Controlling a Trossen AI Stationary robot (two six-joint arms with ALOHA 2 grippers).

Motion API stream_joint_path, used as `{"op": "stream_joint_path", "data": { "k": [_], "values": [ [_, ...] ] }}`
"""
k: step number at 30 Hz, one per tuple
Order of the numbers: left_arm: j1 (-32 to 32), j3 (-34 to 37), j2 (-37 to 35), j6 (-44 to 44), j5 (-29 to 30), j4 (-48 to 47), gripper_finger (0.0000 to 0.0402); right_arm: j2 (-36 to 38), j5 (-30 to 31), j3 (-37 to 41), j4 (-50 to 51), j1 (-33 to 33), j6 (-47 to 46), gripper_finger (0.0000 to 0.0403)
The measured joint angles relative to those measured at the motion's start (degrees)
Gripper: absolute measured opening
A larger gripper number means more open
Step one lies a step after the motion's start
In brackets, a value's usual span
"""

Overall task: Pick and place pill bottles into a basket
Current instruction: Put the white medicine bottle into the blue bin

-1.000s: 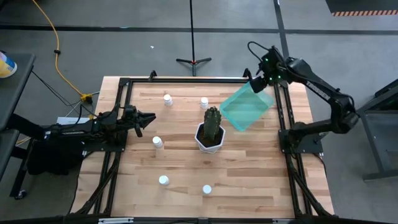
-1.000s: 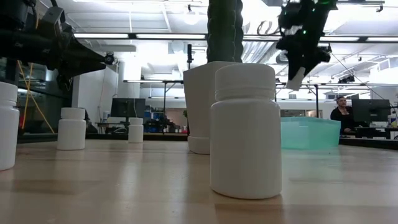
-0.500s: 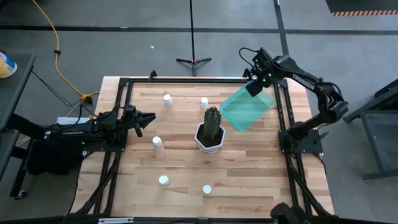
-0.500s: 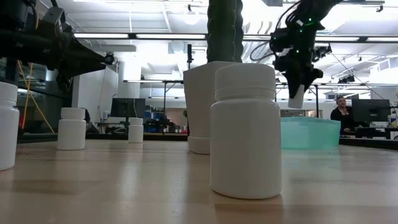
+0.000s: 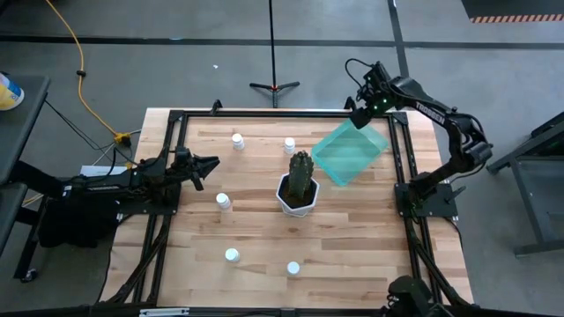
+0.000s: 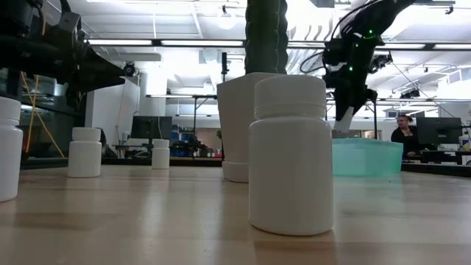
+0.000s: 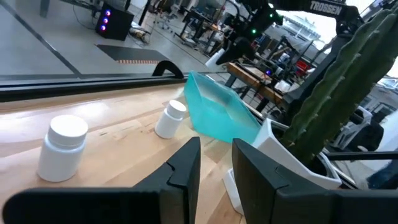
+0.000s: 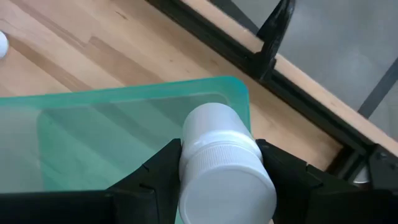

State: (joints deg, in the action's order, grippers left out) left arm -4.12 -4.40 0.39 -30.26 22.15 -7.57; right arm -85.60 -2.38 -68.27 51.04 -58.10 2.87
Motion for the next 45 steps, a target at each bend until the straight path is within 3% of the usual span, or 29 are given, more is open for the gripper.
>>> {"op": "stream_joint_path", "data": {
  "k": [15,23,45],
  "values": [
    [0.0,0.0,0.0,-0.02,1.07,-0.09,0.0127,-0.04,-0.86,9.06,-11.22,1.13,-2.35,0.0174],
    [0.01,0.0,0.01,-0.04,2.5,-0.11,0.0127,-0.04,3.18,13.06,-15.79,3.64,-1.32,0.0174],
    [0.01,0.0,0.0,-0.09,3.06,-0.31,0.0127,-5.44,3.33,12.94,-15.32,3.9,1.55,0.0174]
  ]
}}
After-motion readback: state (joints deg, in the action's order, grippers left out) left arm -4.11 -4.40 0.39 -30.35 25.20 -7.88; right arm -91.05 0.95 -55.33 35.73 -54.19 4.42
